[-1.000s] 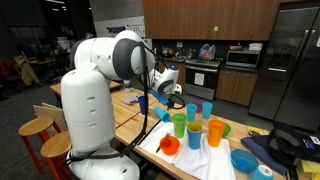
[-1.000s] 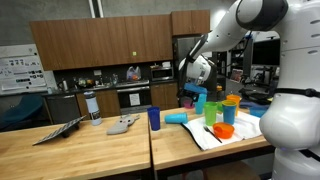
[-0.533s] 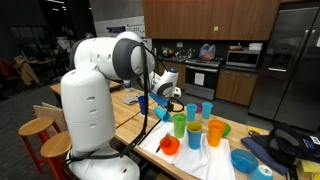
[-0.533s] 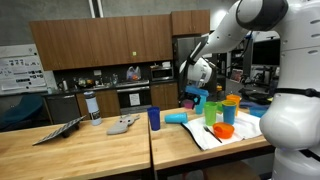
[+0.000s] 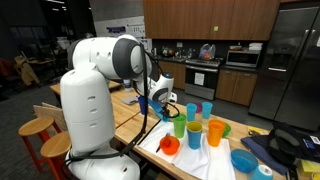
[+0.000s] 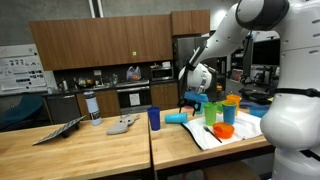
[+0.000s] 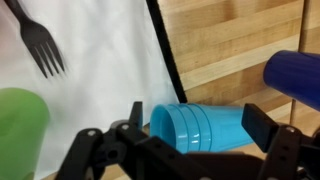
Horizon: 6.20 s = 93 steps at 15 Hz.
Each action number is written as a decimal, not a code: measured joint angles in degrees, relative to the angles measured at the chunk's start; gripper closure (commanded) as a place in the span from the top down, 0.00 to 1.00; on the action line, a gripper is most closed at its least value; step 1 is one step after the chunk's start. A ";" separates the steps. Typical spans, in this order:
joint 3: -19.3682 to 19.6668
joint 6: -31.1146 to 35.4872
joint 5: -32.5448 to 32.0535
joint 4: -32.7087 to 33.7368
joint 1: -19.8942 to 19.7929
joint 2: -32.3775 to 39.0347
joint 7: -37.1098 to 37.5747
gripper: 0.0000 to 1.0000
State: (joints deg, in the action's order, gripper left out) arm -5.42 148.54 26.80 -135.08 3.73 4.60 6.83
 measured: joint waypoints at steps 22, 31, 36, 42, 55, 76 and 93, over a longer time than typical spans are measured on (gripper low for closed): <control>3.47 -6.14 -13.99 -9.45 -4.19 -25.90 8.82 1.00; 6.06 -6.09 -13.95 -17.97 -8.12 -30.99 9.64 1.00; 6.99 -4.07 -13.43 -21.53 -10.50 -32.36 11.97 1.00; 7.78 8.01 -10.76 -24.28 -12.68 -31.41 15.96 1.00; 7.98 8.02 1.05 -21.60 -4.34 -24.37 16.44 1.00; 8.94 8.93 3.05 -20.56 -7.03 -22.78 21.19 1.00; 11.93 12.99 17.60 -17.04 -4.07 -16.09 14.28 0.19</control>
State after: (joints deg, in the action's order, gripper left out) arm 6.52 161.52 44.40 -152.12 -0.34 -11.49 21.11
